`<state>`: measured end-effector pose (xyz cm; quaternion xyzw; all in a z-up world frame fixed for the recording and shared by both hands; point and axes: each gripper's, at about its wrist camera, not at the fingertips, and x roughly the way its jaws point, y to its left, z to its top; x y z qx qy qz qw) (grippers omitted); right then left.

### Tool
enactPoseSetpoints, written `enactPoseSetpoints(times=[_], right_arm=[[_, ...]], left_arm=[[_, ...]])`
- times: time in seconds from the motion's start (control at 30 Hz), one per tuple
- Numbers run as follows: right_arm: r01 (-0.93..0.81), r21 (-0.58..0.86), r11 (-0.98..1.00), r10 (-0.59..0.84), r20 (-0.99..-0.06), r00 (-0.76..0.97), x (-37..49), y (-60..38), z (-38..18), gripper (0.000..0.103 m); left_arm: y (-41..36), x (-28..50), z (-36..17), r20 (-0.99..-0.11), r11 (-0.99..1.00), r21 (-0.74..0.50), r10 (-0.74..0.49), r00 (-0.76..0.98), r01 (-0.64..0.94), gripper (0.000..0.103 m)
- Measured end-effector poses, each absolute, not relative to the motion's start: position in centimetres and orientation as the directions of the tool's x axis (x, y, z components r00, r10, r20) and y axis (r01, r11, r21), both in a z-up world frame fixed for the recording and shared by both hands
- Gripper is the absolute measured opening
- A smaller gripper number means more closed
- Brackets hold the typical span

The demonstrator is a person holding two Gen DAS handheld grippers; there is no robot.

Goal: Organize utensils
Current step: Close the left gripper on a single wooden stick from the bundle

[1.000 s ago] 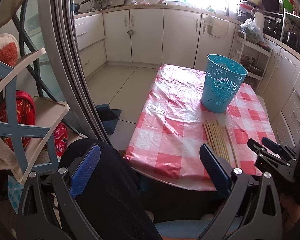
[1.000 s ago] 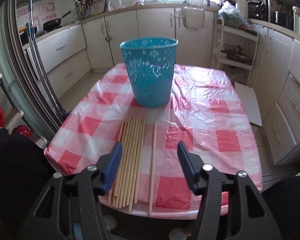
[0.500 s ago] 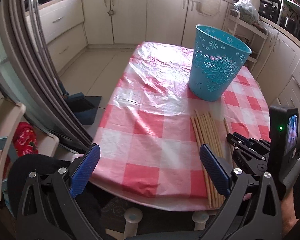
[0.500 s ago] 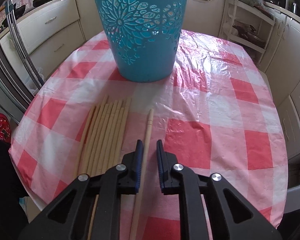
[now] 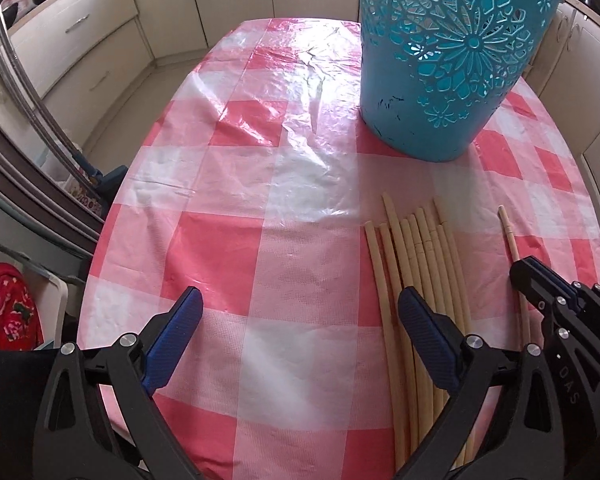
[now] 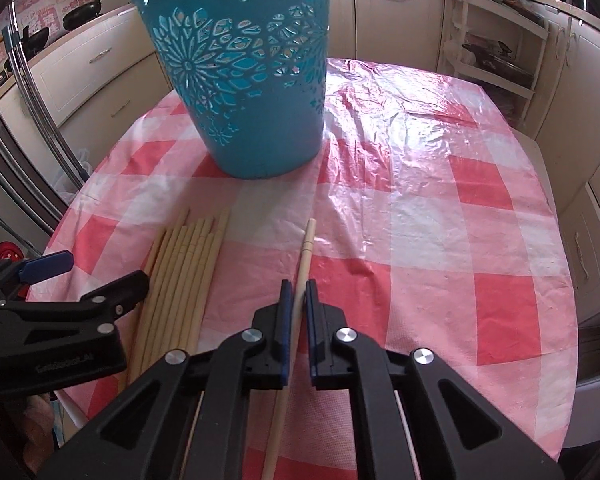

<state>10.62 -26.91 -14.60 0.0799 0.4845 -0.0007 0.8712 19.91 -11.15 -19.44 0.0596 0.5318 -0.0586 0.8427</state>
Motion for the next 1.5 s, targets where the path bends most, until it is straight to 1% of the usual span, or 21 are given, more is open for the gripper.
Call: enactPoseSetpoints(times=[0.23,0.4,0.43,0.47,0.6,0.7,0.73,0.77,0.8,0.83,0.87,0.9,0.93,0.97,1.07,1.3,1.4,1.47,1.5], right_arm=[[0.083,0.173,0.981,0.103,-0.841,0.531,10.7,-27.3,-14.6,0.007],[0.084,0.173,0.981,0.103,-0.841,0.531,10.7,-27.3,-14.7,0.008],[0.083,0.17,0.982,0.101,-0.841,0.532,10.7,-27.2,-14.7,0.008],[0.081,0.166,0.983,0.098,-0.841,0.532,10.7,-27.2,-14.7,0.008],[0.082,0.164,0.983,0.095,-0.84,0.535,10.7,-27.1,-14.7,0.008],[0.085,0.172,0.981,0.101,-0.839,0.535,10.7,-27.2,-14.8,0.008],[0.086,0.173,0.981,0.102,-0.839,0.535,10.8,-27.2,-14.8,0.008],[0.086,0.174,0.981,0.101,-0.838,0.536,10.7,-27.2,-14.8,0.008],[0.087,0.173,0.981,0.1,-0.838,0.537,10.7,-27.2,-14.8,0.008],[0.087,0.172,0.981,0.099,-0.837,0.538,10.7,-27.2,-14.8,0.008],[0.087,0.171,0.981,0.097,-0.836,0.54,10.7,-27.1,-14.8,0.008],[0.087,0.17,0.982,0.097,-0.836,0.541,10.7,-27.1,-14.8,0.008],[0.087,0.169,0.982,0.095,-0.835,0.542,10.6,-27.1,-14.8,0.008],[0.087,0.167,0.982,0.094,-0.835,0.542,10.6,-27.0,-14.8,0.008],[0.087,0.165,0.982,0.092,-0.834,0.545,10.6,-27.0,-14.8,0.008],[0.077,0.134,0.988,0.07,-0.832,0.55,10.7,-26.5,-14.8,0.009],[0.063,0.129,0.99,0.073,-0.831,0.552,10.7,-26.2,-14.8,0.015],[0.05,0.125,0.991,0.077,-0.829,0.553,10.7,-25.8,-14.8,0.023],[0.048,0.117,0.992,0.071,-0.829,0.555,10.7,-25.7,-14.8,0.023]], left_arm=[[-10.6,20.5,-19.1,-0.908,0.991,0.028,-0.029,0.418,0.131,0.088],[-10.8,20.7,-19.3,-0.905,0.989,0.033,-0.032,0.425,0.145,0.086],[-11.0,20.7,-19.3,-0.906,0.987,0.043,-0.026,0.422,0.153,0.082],[-11.3,20.7,-19.5,-0.91,0.985,0.047,-0.027,0.414,0.166,0.079],[-11.5,20.1,-19.3,-0.9,0.983,0.04,-0.043,0.435,0.18,0.074],[-11.7,19.9,-19.1,-0.891,0.975,0.027,-0.077,0.448,0.219,0.06],[-11.9,19.8,-19.0,-0.888,0.971,0.026,-0.087,0.451,0.238,0.053],[-12.0,19.8,-18.9,-0.886,0.966,0.018,-0.105,0.452,0.259,0.043],[-12.2,19.8,-18.8,-0.885,0.961,0.019,-0.112,0.451,0.277,0.039],[-12.4,19.9,-18.8,-0.886,0.956,0.016,-0.122,0.448,0.292,0.031],[-12.4,19.9,-18.8,-0.885,0.949,0.002,-0.145,0.443,0.314,0.021],[-12.5,20.0,-18.8,-0.884,0.944,-0.001,-0.156,0.442,0.33,0.017],[-12.6,20.1,-18.8,-0.882,0.936,-0.006,-0.171,0.439,0.352,0.011],[-12.7,20.1,-18.8,-0.88,0.924,-0.013,-0.192,0.435,0.381,0.007],[-12.7,20.8,-18.7,-0.884,0.901,0.002,-0.202,0.422,0.434,0.005],[-11.9,20.8,-18.6,-0.881,0.913,-0.004,-0.197,0.43,0.408,0.005],[-12.0,20.7,-18.5,-0.881,0.919,-0.004,-0.19,0.434,0.394,0.005],[-11.9,20.8,-18.5,-0.881,0.924,-0.015,-0.193,0.432,0.382,0.006],[-11.9,20.6,-18.5,-0.881,0.925,-0.017,-0.193,0.432,0.379,0.006]])
